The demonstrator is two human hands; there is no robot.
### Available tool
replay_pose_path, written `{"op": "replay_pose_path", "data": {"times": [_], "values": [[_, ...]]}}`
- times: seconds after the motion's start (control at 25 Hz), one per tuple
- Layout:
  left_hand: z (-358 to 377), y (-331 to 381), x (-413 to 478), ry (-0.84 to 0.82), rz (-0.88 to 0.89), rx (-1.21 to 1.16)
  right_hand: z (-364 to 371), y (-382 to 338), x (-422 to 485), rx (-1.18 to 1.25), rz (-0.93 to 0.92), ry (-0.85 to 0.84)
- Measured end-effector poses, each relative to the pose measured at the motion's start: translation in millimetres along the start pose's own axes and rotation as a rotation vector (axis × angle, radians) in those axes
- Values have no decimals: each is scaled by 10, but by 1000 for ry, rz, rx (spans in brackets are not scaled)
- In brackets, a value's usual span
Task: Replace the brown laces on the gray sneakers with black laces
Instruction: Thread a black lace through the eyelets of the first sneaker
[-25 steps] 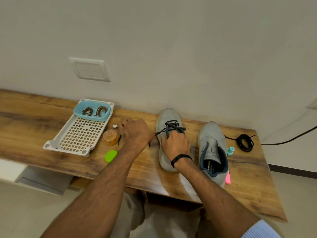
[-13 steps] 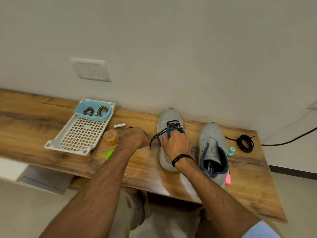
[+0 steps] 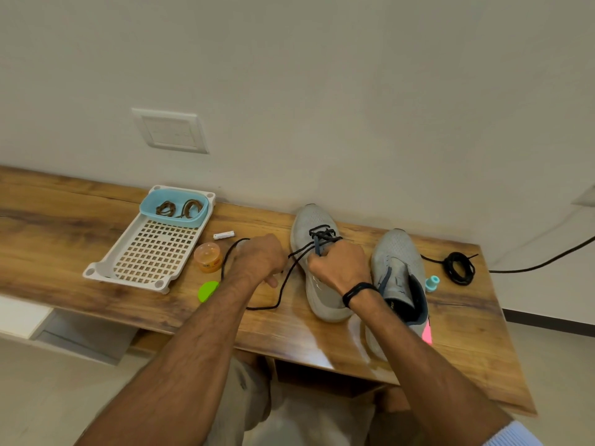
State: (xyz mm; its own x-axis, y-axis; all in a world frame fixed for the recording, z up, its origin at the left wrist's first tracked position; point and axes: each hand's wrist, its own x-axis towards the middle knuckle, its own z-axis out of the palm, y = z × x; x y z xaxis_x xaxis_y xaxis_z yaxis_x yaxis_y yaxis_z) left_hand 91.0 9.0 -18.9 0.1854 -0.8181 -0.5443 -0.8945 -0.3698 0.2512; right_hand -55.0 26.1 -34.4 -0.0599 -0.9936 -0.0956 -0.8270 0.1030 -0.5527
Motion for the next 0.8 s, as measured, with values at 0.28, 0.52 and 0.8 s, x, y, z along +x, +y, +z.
{"op": "replay_pose_path", "data": {"times": [0.28,0.52,0.8], "values": [[-6,39,116,185,220,0,-281,114,110,62,143,205],[-251,161,-110,61,160,-1362,-247,-15,56,391,-57,153],[-264,184,-48,-224,178,-1798,-237,-146,-10,843,-26,-342]]}}
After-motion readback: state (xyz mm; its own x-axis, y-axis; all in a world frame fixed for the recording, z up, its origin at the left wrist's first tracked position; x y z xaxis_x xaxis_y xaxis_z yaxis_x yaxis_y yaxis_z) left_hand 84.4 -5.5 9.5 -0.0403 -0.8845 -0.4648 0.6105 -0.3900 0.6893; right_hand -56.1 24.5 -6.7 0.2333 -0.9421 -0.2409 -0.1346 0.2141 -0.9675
